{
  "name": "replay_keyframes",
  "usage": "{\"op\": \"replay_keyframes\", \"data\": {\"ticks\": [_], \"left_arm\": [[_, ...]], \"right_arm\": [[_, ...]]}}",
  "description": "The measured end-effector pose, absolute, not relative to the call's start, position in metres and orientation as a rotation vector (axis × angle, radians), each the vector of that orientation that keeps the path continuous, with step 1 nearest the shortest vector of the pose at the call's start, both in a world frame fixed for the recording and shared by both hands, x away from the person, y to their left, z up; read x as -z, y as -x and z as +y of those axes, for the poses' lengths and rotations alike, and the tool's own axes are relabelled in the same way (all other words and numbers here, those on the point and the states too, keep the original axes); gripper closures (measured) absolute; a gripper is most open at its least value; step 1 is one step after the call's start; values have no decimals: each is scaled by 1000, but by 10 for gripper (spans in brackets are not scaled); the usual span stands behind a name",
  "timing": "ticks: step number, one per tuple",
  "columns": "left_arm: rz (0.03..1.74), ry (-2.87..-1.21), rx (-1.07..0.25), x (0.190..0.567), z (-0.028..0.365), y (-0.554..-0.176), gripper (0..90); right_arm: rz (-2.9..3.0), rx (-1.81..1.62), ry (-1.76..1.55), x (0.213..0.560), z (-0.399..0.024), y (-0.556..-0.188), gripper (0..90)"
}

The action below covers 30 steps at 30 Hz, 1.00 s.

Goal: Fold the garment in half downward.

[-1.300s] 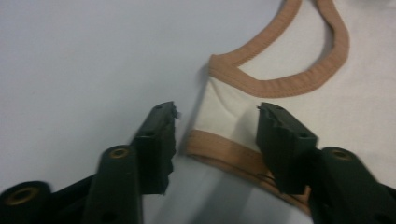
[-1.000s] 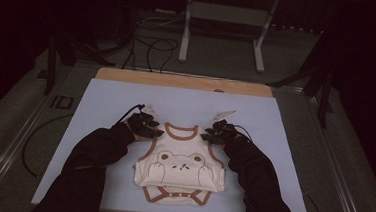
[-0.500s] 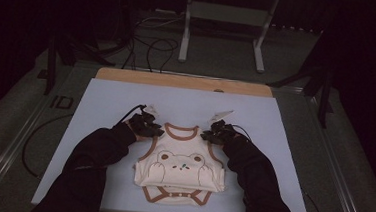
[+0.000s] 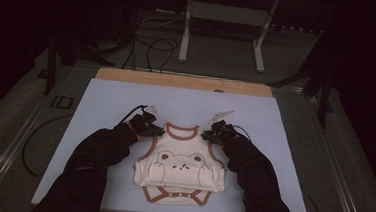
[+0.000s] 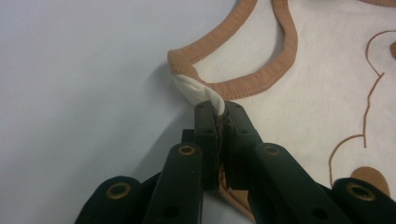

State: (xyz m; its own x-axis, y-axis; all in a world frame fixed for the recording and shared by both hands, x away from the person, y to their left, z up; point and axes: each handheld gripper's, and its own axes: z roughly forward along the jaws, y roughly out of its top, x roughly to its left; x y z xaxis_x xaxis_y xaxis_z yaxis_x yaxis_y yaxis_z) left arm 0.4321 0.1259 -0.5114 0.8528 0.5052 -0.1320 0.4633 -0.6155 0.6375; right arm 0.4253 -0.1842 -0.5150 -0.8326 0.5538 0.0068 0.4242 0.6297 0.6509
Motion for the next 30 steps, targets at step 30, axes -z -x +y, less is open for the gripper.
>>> {"op": "replay_keyframes", "data": {"ticks": [30], "left_arm": [[650, -2213, -165, 466, 135, -431, 874]], "right_arm": [[2558, -1064, -794, 480, -191, -426, 825]]}}
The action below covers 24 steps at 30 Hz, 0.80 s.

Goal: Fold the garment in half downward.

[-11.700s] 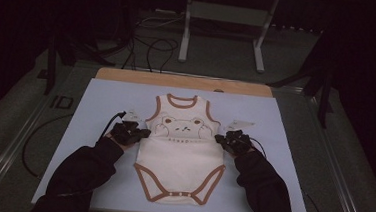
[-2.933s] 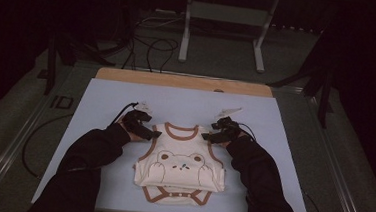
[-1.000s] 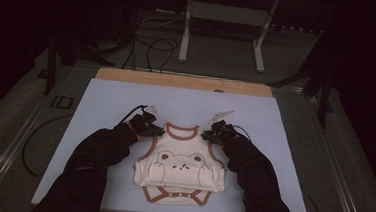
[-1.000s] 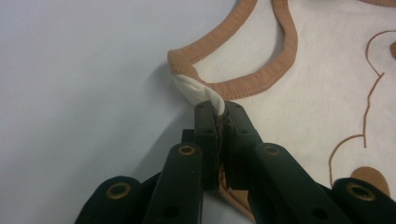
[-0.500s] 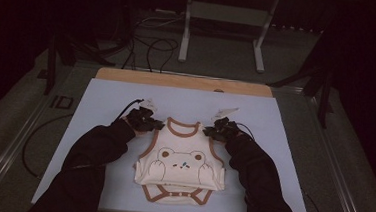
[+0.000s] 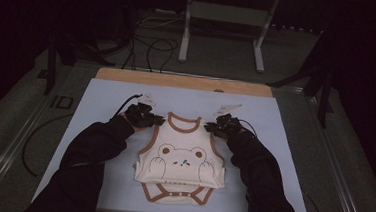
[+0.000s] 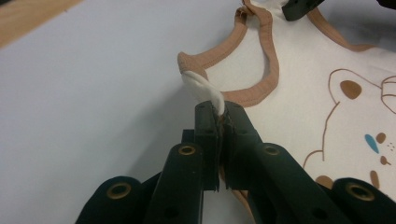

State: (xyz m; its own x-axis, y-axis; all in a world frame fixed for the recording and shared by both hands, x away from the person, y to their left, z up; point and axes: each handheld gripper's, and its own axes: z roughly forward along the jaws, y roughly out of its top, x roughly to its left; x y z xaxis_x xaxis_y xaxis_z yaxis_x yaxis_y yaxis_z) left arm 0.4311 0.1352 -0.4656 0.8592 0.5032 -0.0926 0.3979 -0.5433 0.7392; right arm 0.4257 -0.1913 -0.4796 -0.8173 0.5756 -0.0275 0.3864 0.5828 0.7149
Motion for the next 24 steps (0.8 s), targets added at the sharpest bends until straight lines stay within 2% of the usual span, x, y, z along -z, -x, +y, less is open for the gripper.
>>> {"op": "replay_keyframes", "data": {"ticks": [24], "left_arm": [[605, -2149, -279, 408, 137, -440, 874]], "right_arm": [[2429, -1099, -744, 422, -190, -438, 825]]}}
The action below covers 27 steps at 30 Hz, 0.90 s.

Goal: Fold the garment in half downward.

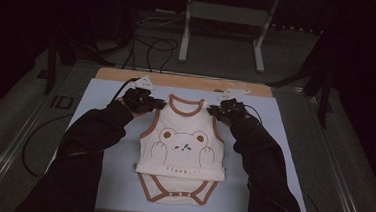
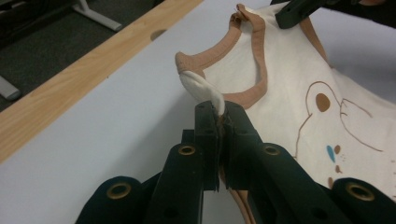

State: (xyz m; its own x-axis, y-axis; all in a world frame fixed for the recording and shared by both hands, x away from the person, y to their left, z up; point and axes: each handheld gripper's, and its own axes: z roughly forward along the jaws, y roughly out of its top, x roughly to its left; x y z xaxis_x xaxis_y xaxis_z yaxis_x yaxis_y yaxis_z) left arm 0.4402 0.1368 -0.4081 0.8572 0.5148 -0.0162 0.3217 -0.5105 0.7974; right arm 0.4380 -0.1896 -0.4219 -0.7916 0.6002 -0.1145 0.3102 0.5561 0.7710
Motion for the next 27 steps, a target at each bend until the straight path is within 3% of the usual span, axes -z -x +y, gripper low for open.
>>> {"op": "replay_keyframes", "data": {"ticks": [18, 27], "left_arm": [[572, -2089, -404, 370, 137, -440, 873], [572, -2075, -405, 365, 140, -437, 873]], "right_arm": [[2282, -1135, -727, 378, -192, -447, 825], [2262, -1156, -723, 370, -191, -445, 824]]}}
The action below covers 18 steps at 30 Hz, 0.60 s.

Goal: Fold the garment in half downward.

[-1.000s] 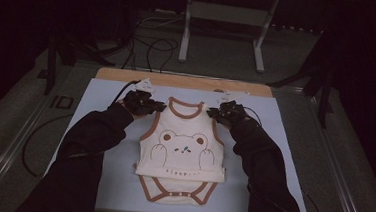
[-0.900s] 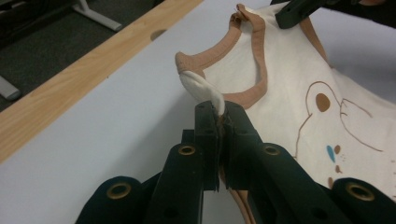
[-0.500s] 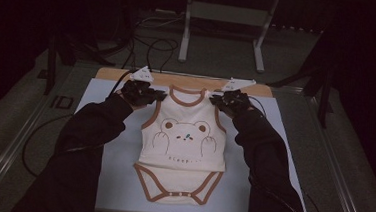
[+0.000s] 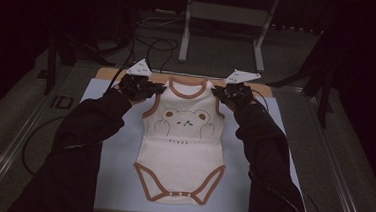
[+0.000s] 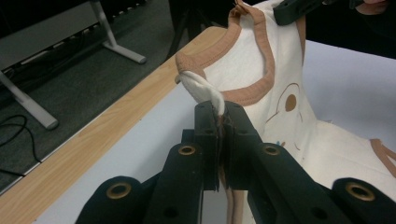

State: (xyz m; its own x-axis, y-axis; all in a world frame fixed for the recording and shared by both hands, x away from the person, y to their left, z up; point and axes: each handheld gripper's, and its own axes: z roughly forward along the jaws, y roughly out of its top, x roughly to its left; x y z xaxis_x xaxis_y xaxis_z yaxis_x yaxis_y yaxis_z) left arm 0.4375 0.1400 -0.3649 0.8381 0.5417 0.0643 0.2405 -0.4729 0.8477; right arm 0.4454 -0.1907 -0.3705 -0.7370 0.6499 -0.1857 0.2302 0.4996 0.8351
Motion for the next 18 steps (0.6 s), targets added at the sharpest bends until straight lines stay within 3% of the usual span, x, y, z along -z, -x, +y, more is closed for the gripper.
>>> {"op": "replay_keyframes", "data": {"ticks": [18], "left_arm": [[552, -2089, -377, 376, 142, -421, 873]], "right_arm": [[2275, -1199, -696, 383, -194, -419, 824]]}}
